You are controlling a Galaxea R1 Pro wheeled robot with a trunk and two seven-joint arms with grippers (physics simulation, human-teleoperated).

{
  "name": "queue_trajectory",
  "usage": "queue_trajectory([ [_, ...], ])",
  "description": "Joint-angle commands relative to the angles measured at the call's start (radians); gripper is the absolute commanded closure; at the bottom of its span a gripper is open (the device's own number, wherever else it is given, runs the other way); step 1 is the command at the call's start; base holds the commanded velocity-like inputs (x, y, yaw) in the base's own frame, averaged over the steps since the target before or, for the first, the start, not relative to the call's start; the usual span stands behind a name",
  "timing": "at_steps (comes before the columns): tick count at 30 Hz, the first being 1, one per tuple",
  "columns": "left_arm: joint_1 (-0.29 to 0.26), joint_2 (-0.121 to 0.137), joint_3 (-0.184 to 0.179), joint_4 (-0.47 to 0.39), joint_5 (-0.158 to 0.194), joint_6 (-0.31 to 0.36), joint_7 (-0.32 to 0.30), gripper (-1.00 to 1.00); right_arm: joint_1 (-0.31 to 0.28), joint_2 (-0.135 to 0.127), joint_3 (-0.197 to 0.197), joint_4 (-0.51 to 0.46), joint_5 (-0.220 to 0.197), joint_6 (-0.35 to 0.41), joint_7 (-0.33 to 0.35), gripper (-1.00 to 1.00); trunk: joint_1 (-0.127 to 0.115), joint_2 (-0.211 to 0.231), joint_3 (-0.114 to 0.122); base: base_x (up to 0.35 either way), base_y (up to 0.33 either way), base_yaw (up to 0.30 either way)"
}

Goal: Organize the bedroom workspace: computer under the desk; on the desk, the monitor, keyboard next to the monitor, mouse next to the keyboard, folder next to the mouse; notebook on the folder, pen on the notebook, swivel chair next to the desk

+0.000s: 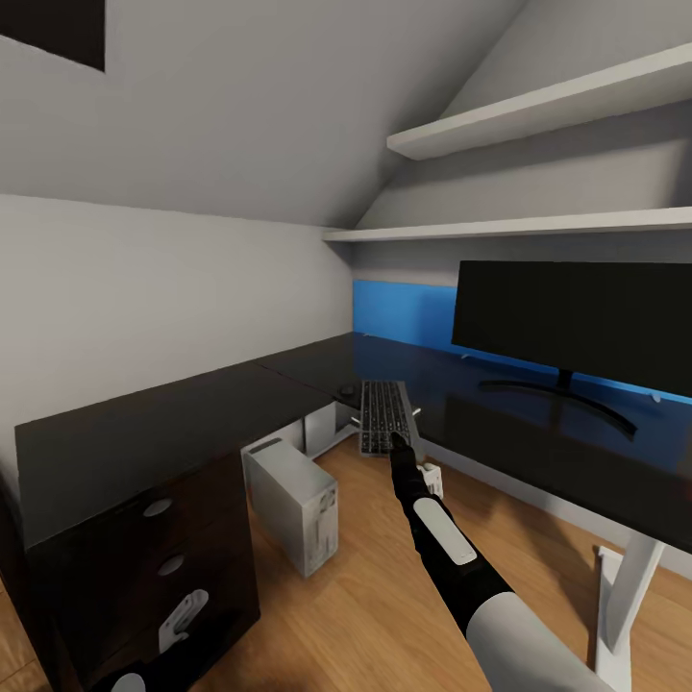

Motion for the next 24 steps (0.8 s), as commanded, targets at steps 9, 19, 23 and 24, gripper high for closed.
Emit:
queue_trajectory([
  [9,0.000,-0.001,-0.001,-0.002,0.010,0.002,0.009,-1.00,-0.001,-0.001,0.004,-0.001,-0.009,-0.008,-0.003,-1.00,0.000,-0.001,-0.001,0.034,0.013,0.000],
  [19,0.000,-0.001,-0.002,-0.002,0.009,0.001,0.009,-1.00,-0.001,-0.001,0.004,0.000,-0.010,-0.012,-0.003,-1.00,0.000,-0.001,-0.001,0.062,-0.002,0.000],
  [23,0.000,-0.001,-0.002,-0.002,0.008,0.001,0.009,-1.00,-0.001,-0.001,0.003,0.004,-0.011,-0.010,-0.003,-1.00,0.000,-0.001,-0.001,0.085,-0.007,0.000],
  [24,0.000,-0.001,-0.002,-0.002,0.008,0.001,0.009,-1.00,-0.001,-0.001,0.003,0.005,-0.012,-0.010,-0.003,-1.00,0.000,-0.001,-0.001,0.043,-0.004,0.000],
])
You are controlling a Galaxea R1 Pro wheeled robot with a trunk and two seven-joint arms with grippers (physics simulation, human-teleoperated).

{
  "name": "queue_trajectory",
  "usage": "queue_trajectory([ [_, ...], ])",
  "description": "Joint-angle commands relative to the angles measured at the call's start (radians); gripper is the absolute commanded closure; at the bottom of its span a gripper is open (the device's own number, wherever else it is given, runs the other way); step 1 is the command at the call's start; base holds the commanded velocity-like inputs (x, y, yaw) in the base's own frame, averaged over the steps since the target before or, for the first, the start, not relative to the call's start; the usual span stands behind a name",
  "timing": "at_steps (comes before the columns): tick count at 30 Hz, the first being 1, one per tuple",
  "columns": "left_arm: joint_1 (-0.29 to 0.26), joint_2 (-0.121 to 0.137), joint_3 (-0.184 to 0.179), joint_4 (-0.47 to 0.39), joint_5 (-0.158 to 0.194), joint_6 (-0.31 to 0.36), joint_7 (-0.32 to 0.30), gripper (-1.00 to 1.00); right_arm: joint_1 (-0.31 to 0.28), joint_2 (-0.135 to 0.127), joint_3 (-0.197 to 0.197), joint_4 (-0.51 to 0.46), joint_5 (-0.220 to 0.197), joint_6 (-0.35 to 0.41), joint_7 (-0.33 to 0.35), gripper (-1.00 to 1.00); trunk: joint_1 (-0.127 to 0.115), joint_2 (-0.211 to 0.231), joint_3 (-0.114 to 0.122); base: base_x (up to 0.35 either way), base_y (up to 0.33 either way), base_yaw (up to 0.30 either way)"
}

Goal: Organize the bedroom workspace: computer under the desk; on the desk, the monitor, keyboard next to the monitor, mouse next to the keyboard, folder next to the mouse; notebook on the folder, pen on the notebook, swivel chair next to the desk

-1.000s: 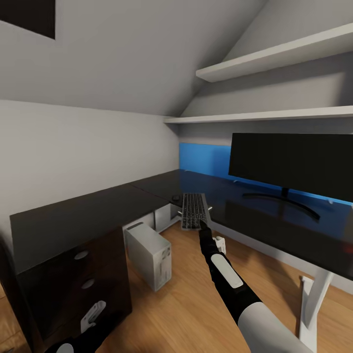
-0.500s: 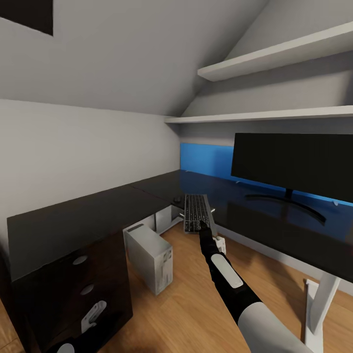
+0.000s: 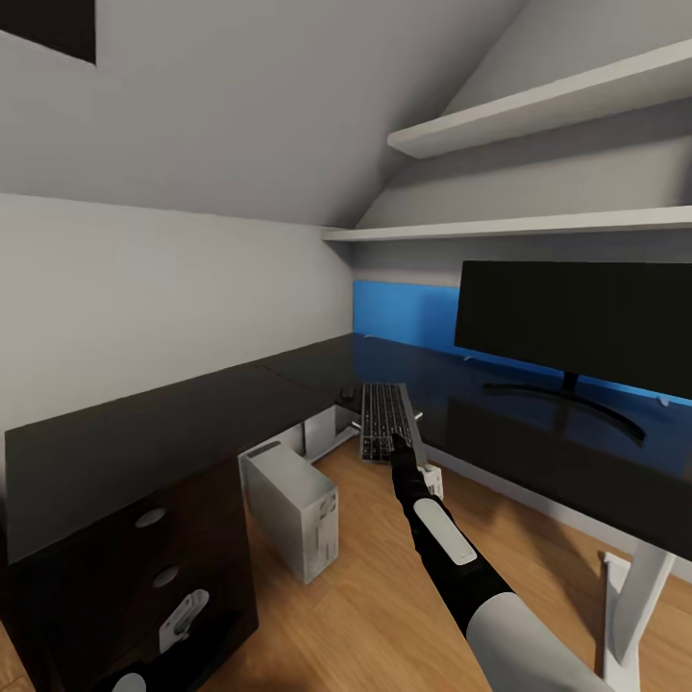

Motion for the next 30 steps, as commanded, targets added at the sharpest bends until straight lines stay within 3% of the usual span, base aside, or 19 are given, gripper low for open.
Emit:
queue_trajectory([
  [1,0.000,0.001,-0.001,-0.002,0.011,0.002,0.009,-1.00,-0.001,-0.001,0.004,0.000,-0.008,-0.007,-0.003,-1.00,0.000,-0.001,-0.001,0.035,-0.003,0.000],
  [20,0.000,0.001,-0.003,-0.002,0.011,0.002,0.009,-1.00,-0.001,-0.002,0.004,0.003,-0.006,-0.006,-0.003,-1.00,0.000,-0.001,-0.001,0.063,-0.001,0.000],
  [21,0.000,0.001,-0.002,-0.002,0.011,0.002,0.009,-1.00,-0.001,-0.002,0.004,0.003,-0.006,-0.006,-0.003,1.00,0.000,-0.001,-0.001,0.019,0.000,0.000],
  [30,0.000,-0.001,0.005,-0.002,0.025,0.001,0.012,-1.00,0.004,-0.009,0.005,-0.021,-0.006,-0.006,0.002,1.00,-0.004,0.006,0.002,0.004,0.000,0.000],
])
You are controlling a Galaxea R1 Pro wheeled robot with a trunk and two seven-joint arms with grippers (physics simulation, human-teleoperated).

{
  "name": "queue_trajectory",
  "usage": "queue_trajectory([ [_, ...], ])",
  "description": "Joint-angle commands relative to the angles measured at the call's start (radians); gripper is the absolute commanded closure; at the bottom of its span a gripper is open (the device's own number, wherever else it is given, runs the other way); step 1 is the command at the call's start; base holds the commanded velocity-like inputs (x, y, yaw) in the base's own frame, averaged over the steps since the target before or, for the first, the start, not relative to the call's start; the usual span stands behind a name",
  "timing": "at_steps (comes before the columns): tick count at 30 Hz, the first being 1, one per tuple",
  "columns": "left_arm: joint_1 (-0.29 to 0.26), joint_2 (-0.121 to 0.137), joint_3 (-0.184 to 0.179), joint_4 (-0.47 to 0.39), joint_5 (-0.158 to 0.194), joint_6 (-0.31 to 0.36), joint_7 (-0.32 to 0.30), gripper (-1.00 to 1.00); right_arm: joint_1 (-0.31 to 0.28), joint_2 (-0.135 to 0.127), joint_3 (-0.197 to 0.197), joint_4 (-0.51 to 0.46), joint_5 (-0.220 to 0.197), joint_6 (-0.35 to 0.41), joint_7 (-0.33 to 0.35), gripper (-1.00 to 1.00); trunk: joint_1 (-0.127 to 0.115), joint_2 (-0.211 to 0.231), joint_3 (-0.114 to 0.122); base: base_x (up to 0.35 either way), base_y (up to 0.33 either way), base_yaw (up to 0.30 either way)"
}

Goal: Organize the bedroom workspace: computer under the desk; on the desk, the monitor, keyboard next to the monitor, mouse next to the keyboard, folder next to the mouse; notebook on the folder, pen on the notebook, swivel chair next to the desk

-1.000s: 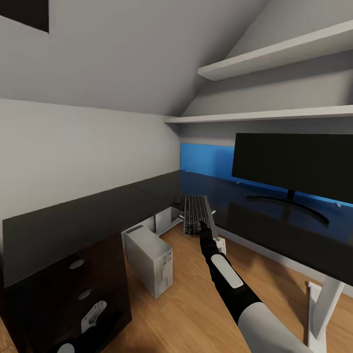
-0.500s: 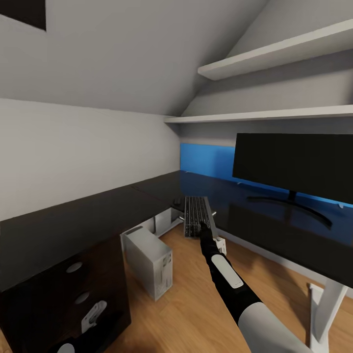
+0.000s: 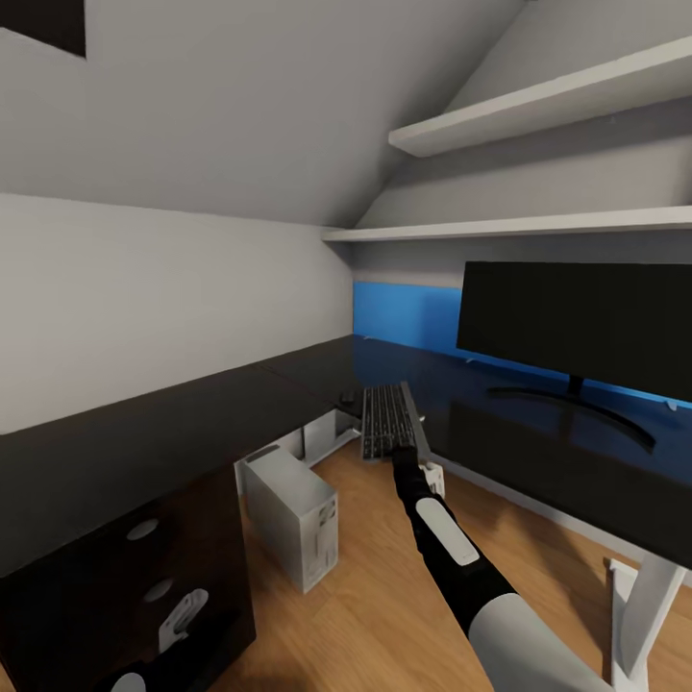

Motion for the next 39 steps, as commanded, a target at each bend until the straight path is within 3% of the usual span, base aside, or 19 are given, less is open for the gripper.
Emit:
queue_trajectory([
  [1,0.000,0.000,0.000,-0.003,0.012,0.003,0.008,-1.00,0.000,-0.001,0.004,-0.003,-0.013,-0.008,0.013,1.00,-0.004,0.007,0.002,0.000,0.000,0.000],
  [4,0.000,-0.001,0.002,-0.005,0.012,0.004,0.007,-1.00,0.000,-0.002,0.005,-0.005,-0.013,-0.006,0.058,1.00,-0.016,0.028,0.011,0.000,0.000,0.000],
  [13,0.000,-0.001,0.002,-0.006,0.012,0.004,0.007,-1.00,0.001,-0.004,0.011,-0.007,-0.013,-0.004,0.072,1.00,-0.050,0.091,0.040,0.000,0.000,0.000],
  [15,0.000,-0.001,0.001,-0.006,0.012,0.004,0.007,-1.00,0.000,-0.012,0.010,-0.034,-0.013,0.040,0.072,1.00,-0.058,0.105,0.046,0.000,0.000,0.000],
  [18,0.000,-0.001,0.001,-0.006,0.012,0.004,0.007,-1.00,0.002,-0.063,0.001,-0.104,-0.008,0.225,0.068,1.00,-0.069,0.126,0.055,0.000,0.000,0.000],
  [19,0.000,-0.001,0.001,-0.006,0.012,0.004,0.007,-1.00,0.003,-0.111,-0.002,-0.138,-0.007,0.355,0.066,1.00,-0.073,0.133,0.058,0.000,0.000,0.000],
  [20,0.000,-0.001,0.001,-0.006,0.012,0.004,0.007,-1.00,0.003,-0.144,-0.004,-0.157,-0.006,0.422,0.066,1.00,-0.077,0.140,0.062,0.000,0.000,0.000],
  [22,0.000,-0.001,0.000,-0.006,0.012,0.004,0.007,-1.00,0.004,-0.215,-0.005,-0.182,-0.007,0.518,0.065,1.00,-0.085,0.154,0.068,0.000,0.000,0.000],
  [23,0.000,-0.001,0.000,-0.005,0.012,0.004,0.007,-1.00,0.004,-0.233,-0.005,-0.186,-0.007,0.543,0.065,1.00,-0.088,0.161,0.071,0.000,0.000,0.000],
  [25,0.000,-0.002,-0.001,-0.006,0.012,0.004,0.007,-1.00,0.002,-0.299,-0.006,-0.199,-0.006,0.659,0.067,1.00,-0.096,0.175,0.077,0.000,0.000,0.000],
  [30,-0.001,-0.009,-0.003,-0.006,0.009,0.004,0.007,-1.00,-0.002,-0.384,-0.007,-0.208,-0.008,0.840,0.072,1.00,-0.115,0.210,0.093,0.000,0.000,0.000],
  [33,-0.002,-0.014,-0.004,-0.006,0.007,0.004,0.007,-1.00,0.002,-0.409,-0.006,-0.219,-0.006,0.887,0.079,1.00,-0.127,0.231,0.102,0.000,0.000,0.000],
  [36,-0.002,-0.016,-0.004,-0.006,0.005,0.004,0.007,-1.00,0.007,-0.472,0.005,-0.254,-0.004,0.940,0.120,1.00,-0.138,0.252,0.112,0.000,0.000,0.000],
  [39,-0.002,-0.016,-0.004,-0.006,0.004,0.004,0.007,-1.00,0.010,-0.509,0.007,-0.284,-0.002,0.993,0.169,1.00,-0.150,0.273,0.121,0.000,0.000,0.000],
])
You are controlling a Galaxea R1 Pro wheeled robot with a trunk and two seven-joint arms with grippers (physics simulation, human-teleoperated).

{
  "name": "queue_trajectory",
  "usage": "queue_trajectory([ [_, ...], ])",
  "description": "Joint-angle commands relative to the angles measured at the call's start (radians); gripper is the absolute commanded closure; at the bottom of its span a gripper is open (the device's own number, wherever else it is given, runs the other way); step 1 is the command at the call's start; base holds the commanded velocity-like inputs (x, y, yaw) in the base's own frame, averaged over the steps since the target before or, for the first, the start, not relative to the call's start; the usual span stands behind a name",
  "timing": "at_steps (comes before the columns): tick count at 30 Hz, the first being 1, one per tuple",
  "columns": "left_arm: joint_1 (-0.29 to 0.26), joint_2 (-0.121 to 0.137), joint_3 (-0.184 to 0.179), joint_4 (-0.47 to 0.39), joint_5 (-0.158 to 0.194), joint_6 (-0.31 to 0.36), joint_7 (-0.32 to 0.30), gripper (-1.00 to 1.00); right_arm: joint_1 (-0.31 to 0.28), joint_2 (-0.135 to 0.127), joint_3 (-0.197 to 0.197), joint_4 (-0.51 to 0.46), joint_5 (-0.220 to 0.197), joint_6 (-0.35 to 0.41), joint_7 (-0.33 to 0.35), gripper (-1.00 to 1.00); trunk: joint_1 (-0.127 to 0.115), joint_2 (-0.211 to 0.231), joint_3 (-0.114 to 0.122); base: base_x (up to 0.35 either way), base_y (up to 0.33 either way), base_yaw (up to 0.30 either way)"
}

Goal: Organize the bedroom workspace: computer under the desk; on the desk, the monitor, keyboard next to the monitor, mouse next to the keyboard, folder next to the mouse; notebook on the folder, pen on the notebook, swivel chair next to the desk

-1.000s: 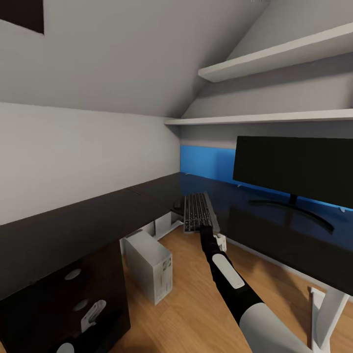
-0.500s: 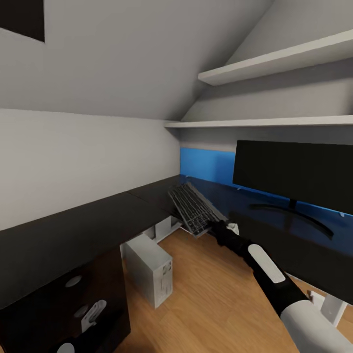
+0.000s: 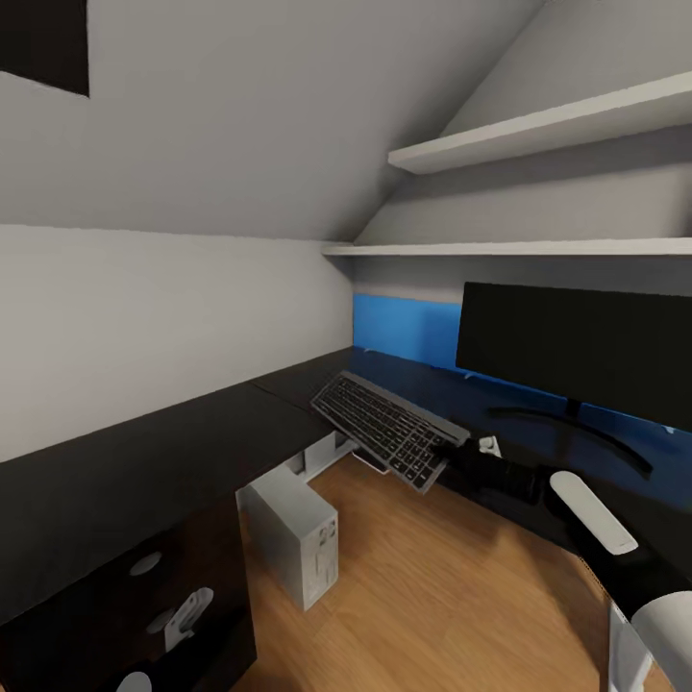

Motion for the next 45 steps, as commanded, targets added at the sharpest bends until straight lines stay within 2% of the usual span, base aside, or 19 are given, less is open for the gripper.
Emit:
queue_trajectory([
  [1,0.000,0.000,-0.001,-0.002,0.010,0.002,0.009,-1.00,-0.001,-0.009,0.002,-0.006,0.010,0.015,0.017,1.00,-0.004,0.007,0.002,0.000,0.000,0.000],
  [3,0.000,0.001,-0.001,-0.002,0.010,0.002,0.009,-1.00,0.000,-0.024,0.000,-0.027,0.010,0.056,0.032,1.00,-0.012,0.021,0.008,0.000,0.000,0.000],
  [4,0.000,0.001,-0.001,-0.002,0.011,0.003,0.009,-1.00,0.000,-0.033,-0.005,-0.046,0.009,0.101,0.040,1.00,-0.016,0.028,0.011,0.000,0.000,0.000],
  [7,0.000,0.001,-0.001,-0.002,0.012,0.004,0.009,-1.00,0.000,-0.041,-0.010,-0.054,0.008,0.151,0.043,1.00,-0.027,0.049,0.021,0.000,0.000,0.000],
  [8,-0.002,0.000,-0.001,-0.002,0.016,0.006,0.008,-1.00,-0.003,-0.062,-0.031,-0.056,0.011,0.278,0.038,1.00,-0.031,0.056,0.024,0.000,0.000,0.000],
  [11,-0.002,-0.001,-0.001,-0.002,0.016,0.008,0.008,-1.00,-0.003,-0.071,-0.033,-0.051,0.011,0.282,0.038,1.00,-0.042,0.077,0.033,0.000,0.000,0.000],
  [12,-0.002,-0.003,-0.001,-0.002,0.016,0.011,0.007,-1.00,-0.004,-0.110,-0.035,-0.041,0.001,0.282,0.043,1.00,-0.046,0.084,0.036,0.000,0.000,-0.019],
  [17,-0.003,-0.004,-0.002,-0.002,0.016,0.018,0.005,-1.00,-0.004,-0.142,-0.034,-0.038,-0.005,0.282,0.049,1.00,-0.065,0.119,0.051,0.000,0.000,-0.156],
  [19,-0.003,-0.004,-0.003,-0.002,0.016,0.020,0.004,-1.00,-0.004,-0.145,-0.033,-0.037,-0.006,0.282,0.052,1.00,-0.073,0.133,0.058,0.000,0.000,-0.236],
  [20,-0.008,-0.004,-0.004,-0.001,0.015,0.028,0.002,-1.00,-0.004,-0.147,-0.022,-0.037,0.003,0.282,0.158,1.00,-0.073,0.133,0.058,0.000,0.000,-0.039],
  [23,-0.009,-0.005,-0.005,-0.001,0.015,0.042,-0.001,-1.00,-0.004,-0.148,-0.018,-0.037,0.005,0.282,0.192,1.00,-0.073,0.133,0.058,0.000,0.000,-0.035],
  [24,-0.009,-0.005,-0.007,0.000,0.014,0.053,-0.020,-1.00,-0.004,-0.148,-0.016,-0.037,0.007,0.282,0.208,1.00,-0.073,0.133,0.058,0.000,0.000,-0.145],
  [28,-0.010,-0.004,-0.009,0.001,0.008,0.055,-0.061,-1.00,-0.004,-0.151,-0.015,-0.042,0.004,0.282,0.215,1.00,-0.073,0.133,0.058,0.000,-0.026,-0.077],
  [32,-0.010,-0.003,-0.010,0.002,0.005,0.056,-0.082,-1.00,-0.004,-0.165,-0.013,-0.042,-0.002,0.282,0.221,1.00,-0.073,0.133,0.058,0.000,-0.184,-0.021],
  [36,-0.010,-0.003,-0.011,0.003,0.004,0.056,-0.087,-1.00,-0.004,-0.168,-0.011,-0.041,-0.004,0.282,0.227,1.00,-0.073,0.133,0.058,0.000,-0.274,-0.008],
  [39,-0.010,-0.002,-0.030,0.003,0.004,0.056,-0.088,-1.00,-0.004,-0.167,-0.007,-0.039,-0.005,0.282,0.229,1.00,-0.073,0.133,0.058,0.000,-0.326,-0.091],
  [45,-0.010,0.000,-0.042,0.003,0.005,0.056,-0.089,-1.00,-0.003,-0.171,0.022,-0.034,-0.005,0.282,0.236,1.00,-0.073,0.133,0.058,0.000,-0.304,-0.031],
])
